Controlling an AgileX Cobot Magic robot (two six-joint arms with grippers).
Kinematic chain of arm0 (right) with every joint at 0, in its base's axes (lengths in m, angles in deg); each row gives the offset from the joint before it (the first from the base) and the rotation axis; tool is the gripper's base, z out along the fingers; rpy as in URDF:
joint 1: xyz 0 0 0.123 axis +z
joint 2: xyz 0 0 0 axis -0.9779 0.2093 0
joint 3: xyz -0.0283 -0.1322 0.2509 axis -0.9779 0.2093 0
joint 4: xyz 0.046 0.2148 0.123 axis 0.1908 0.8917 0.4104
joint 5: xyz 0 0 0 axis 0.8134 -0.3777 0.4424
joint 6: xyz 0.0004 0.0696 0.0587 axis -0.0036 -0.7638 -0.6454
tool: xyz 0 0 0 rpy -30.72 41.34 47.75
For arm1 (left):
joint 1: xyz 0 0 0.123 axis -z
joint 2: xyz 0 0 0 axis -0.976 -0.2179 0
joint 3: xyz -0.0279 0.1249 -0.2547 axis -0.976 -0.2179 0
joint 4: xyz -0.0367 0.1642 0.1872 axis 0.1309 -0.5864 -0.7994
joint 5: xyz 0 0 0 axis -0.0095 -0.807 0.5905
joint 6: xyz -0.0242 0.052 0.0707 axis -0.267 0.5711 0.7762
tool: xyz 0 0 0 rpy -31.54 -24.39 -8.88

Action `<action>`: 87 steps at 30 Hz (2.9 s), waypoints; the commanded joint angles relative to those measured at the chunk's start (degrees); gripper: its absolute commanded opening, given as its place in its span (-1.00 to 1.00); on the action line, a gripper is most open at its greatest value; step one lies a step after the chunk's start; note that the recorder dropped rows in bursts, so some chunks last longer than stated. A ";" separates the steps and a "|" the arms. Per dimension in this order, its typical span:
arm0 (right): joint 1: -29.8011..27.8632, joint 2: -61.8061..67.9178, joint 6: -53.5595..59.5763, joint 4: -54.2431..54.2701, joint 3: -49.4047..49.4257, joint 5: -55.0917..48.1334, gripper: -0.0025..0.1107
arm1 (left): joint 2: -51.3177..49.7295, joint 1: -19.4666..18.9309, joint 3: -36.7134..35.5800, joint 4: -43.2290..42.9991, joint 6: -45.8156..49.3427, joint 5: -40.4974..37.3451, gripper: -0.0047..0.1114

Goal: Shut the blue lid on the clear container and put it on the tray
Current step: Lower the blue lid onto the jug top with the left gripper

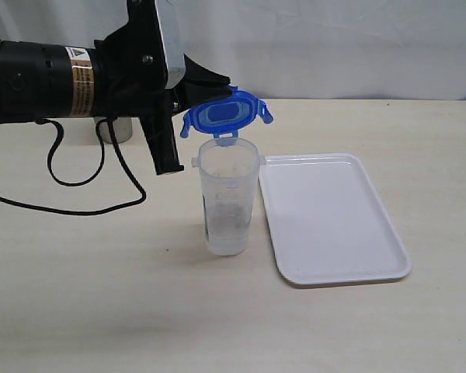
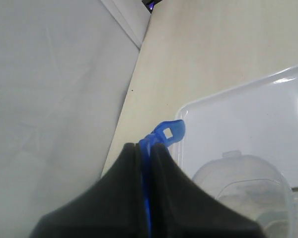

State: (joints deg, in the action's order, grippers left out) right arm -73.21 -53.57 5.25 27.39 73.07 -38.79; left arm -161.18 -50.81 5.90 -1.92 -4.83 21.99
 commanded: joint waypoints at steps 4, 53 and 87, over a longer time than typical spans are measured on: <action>0.15 -0.33 0.00 -0.04 0.07 0.35 -0.88 | 0.41 0.14 -0.11 -5.68 -6.16 0.88 -0.92; 0.15 -0.33 0.00 -0.04 0.07 0.35 -0.88 | -1.64 0.14 -4.26 -17.01 -16.57 9.33 -0.92; 0.15 -0.33 0.00 -0.04 0.07 0.35 -0.88 | -1.64 0.14 -4.26 -18.70 -23.14 12.26 -0.92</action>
State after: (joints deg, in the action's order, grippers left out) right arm -73.21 -53.57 5.25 27.39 73.07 -38.79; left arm -162.75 -50.81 1.93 -20.52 -25.83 34.13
